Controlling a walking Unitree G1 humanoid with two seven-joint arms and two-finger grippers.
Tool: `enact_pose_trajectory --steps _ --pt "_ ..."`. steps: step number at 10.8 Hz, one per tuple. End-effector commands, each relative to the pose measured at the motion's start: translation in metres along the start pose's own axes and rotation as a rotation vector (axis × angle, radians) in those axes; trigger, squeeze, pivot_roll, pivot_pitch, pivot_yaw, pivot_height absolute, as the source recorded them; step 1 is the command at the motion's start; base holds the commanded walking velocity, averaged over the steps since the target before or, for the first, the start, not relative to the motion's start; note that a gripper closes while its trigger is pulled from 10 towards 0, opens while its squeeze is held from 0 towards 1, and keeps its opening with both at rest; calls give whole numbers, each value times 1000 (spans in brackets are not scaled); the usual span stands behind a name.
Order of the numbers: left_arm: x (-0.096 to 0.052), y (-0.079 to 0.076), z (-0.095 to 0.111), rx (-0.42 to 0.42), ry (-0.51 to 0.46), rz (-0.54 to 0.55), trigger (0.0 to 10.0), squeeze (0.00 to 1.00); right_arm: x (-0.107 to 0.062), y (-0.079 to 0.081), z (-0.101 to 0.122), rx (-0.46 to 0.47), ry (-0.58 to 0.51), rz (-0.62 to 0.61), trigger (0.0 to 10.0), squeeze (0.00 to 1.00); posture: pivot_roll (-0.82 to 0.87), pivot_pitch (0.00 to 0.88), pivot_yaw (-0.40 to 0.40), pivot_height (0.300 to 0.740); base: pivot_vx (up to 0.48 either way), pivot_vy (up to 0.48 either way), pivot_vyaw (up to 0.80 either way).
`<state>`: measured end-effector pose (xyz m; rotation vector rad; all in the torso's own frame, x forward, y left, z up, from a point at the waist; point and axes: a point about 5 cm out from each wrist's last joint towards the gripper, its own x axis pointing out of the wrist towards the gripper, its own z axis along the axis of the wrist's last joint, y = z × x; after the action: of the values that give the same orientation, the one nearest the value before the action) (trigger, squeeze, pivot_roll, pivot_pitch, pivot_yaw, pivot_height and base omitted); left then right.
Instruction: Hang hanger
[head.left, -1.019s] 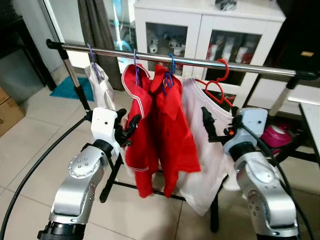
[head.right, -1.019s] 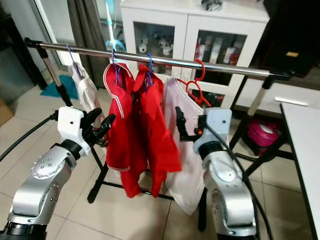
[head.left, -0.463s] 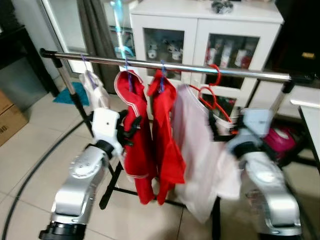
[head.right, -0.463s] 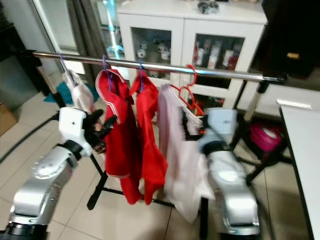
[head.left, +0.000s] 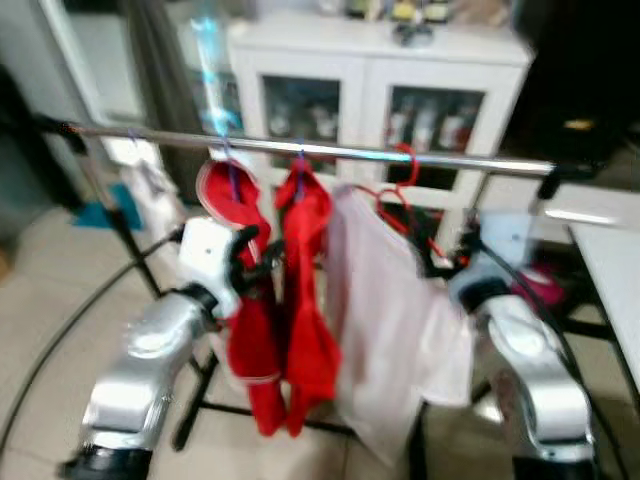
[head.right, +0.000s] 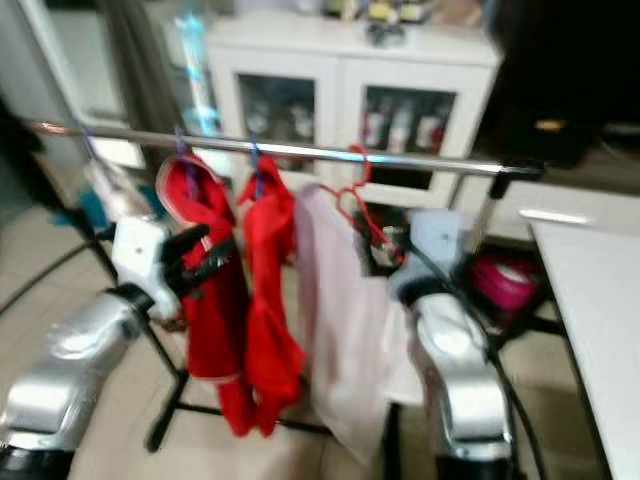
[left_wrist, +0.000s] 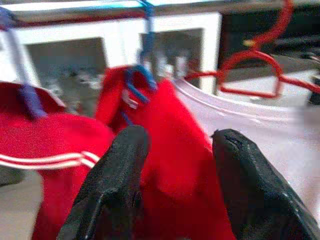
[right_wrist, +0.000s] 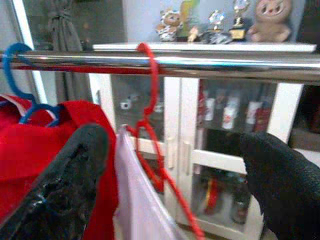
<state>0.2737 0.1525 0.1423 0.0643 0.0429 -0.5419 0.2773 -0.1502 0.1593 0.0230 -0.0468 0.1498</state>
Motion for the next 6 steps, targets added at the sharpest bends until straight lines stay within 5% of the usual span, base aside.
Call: enact_pose_trajectory --steps 1,3,5,6 --pt "4 -7 4 -8 -17 -72 10000 0 3 -8 1 12 -5 6 10000 1000 -107 0 25 740 0 0 0" --pt "0 -12 6 -57 -8 -204 10000 0 20 -12 3 15 18 70 10000 1000 -107 0 25 740 0 0 0" --pt "-4 -19 1 -51 47 -334 10000 0 45 -7 0 123 66 240 10000 1000 -107 0 35 740 0 0 0" --pt "-6 -21 -1 -48 76 -371 10000 0 59 -9 -4 83 93 274 10000 1000 -105 0 39 740 0 0 0"
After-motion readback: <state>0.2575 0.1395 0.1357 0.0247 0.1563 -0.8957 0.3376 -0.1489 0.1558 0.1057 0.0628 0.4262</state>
